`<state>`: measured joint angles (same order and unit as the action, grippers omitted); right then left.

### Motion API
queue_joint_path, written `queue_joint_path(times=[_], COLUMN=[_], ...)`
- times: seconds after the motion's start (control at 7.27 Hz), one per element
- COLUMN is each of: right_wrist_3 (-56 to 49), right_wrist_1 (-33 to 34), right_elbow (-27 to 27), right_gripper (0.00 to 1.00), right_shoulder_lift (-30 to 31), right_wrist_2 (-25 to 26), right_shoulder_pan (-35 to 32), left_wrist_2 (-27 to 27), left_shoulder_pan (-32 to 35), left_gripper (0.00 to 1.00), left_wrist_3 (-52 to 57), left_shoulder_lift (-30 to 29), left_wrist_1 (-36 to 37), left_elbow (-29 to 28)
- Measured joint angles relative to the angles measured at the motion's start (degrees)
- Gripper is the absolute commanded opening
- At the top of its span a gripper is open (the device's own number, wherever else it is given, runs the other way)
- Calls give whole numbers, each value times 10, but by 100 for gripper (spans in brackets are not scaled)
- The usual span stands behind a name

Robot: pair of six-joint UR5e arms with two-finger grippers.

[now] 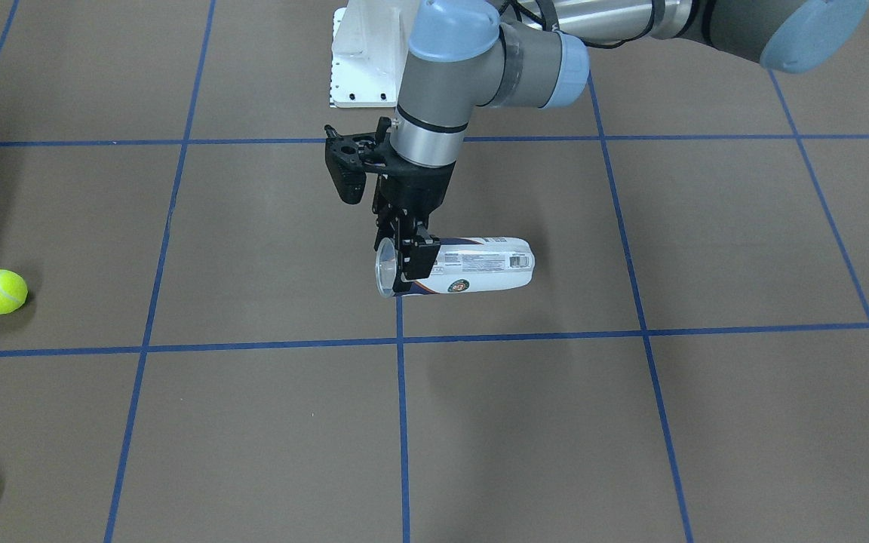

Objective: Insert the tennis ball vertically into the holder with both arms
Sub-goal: 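Lift and rotate the can upright with the left gripper, then set the can upright on the table and open the left gripper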

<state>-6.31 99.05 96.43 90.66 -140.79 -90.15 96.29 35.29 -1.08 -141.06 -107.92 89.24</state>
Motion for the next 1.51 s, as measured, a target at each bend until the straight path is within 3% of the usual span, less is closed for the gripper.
queue_joint_path(times=[0.28, 0.55, 0.83, 0.96, 1.1, 1.51], right_wrist_3=[1, 1, 1, 1, 1, 0], right_wrist_1=[0, 0, 0, 0, 0, 0], right_elbow=[1, 2, 3, 3, 3, 2], right_gripper=[100, 100, 100, 100, 100, 100], right_shoulder_lift=[-3, -4, -4, -4, -4, -5], right_wrist_2=[-1, -3, -5, -5, -5, -5], right_shoulder_pan=[0, 1, 1, 0, 0, 0], left_wrist_2=[-77, -156, -221, -255, -279, -294], left_shoulder_pan=[0, -5, -22, -41, -55, -68], left_gripper=[25, 24, 23, 25, 29, 32], left_wrist_3=[-115, -176, -222, -234, -238, -236], left_shoulder_lift=[31, 104, 127, 121, 114, 107], left_wrist_1=[-195, -451, -773, -875, -917, -936], left_elbow=[7, -18, -154, -207, -230, -252])
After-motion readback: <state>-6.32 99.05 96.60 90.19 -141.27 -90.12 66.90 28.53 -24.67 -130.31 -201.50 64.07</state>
